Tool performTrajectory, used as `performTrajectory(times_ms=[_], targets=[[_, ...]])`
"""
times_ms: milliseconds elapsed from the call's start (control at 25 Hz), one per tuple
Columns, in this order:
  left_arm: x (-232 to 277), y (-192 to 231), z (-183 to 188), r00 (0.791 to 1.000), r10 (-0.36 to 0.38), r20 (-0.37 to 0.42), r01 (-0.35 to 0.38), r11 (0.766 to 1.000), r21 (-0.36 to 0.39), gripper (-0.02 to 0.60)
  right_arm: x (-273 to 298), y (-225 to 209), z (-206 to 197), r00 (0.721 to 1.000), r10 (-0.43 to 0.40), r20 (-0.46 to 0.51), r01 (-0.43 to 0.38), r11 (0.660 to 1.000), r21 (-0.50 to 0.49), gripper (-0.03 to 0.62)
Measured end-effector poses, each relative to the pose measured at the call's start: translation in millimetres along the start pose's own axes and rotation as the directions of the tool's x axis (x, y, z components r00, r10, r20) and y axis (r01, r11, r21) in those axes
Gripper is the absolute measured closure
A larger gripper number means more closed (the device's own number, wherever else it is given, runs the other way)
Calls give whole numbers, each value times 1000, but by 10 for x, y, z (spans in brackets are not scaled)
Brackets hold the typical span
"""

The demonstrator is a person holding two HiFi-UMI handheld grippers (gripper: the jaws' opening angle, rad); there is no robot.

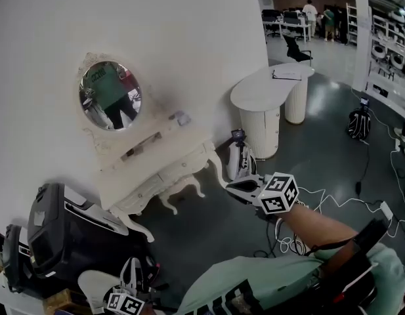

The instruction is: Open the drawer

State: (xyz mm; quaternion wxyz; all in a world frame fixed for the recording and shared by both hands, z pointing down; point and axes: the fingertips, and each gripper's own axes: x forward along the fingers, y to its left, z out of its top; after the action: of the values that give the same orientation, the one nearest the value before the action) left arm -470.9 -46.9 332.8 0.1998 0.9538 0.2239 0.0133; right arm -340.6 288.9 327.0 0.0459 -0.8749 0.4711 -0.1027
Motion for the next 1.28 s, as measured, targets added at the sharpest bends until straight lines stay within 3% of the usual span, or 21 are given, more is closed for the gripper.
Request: performTrajectory(times_ms=[160,720,1080,1280], targets=[[86,-57,-34,1000,-4,-6,4,1000,2,581,-63,-120,-65,1000,-13,-4,13,999,39,583],[657,-397,-271,1000,-11,4,11,1000,-27,581,-332,-664,-20,999,1,-48,-2,1000,-10,583],[1196,-743,-630,1000,1,-12,-2,998,-64,581,-656,-1041,-39,996,74,-56,-76,997,-26,583],[1450,-618,-601,999,-4,-38,2,998,-62,581,-469,-1197,-124,994,86,-63,-86,996,14,583]])
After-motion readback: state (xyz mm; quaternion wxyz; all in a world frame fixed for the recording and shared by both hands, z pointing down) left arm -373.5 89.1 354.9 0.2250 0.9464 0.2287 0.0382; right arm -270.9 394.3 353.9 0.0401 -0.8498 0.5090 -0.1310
